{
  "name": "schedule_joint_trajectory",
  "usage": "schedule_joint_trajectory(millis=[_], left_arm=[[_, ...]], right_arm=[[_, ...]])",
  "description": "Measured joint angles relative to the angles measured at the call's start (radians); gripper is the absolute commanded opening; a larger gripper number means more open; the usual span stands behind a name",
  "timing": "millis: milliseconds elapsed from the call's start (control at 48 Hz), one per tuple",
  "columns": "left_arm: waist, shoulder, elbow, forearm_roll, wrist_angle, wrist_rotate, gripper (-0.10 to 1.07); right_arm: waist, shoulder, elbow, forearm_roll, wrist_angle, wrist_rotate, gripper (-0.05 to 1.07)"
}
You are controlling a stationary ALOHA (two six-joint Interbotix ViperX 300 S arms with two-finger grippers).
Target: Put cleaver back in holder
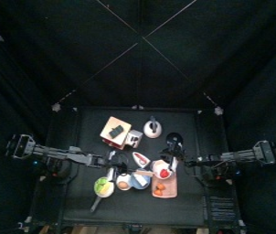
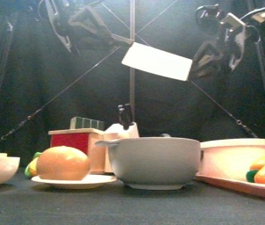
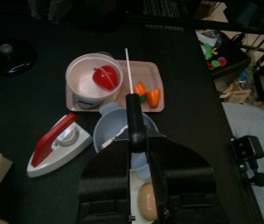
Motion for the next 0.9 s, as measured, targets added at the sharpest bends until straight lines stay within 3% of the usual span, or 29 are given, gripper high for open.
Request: schedule_joint_trajectory(millis=[354,667,896], left_arm=[[0.138,-0.192,0.043,-0.003,0.152,-0.002,0.34],[0.255,-0.291,0.025,0.009,0.319,-0.063,0.34],[0.282,-0.293,-0.064,0.183,0.528,-0.209,0.34]], right_arm=[[-0.258,0.133,-0.034,0.049,-0.23,0.002,0.4],[-0.328,0.313,-0.15,0.048,-0.272,-0.011,0.38],[-0.367,0.397,-0.232,0.049,-0.272,-0.012,0.38]])
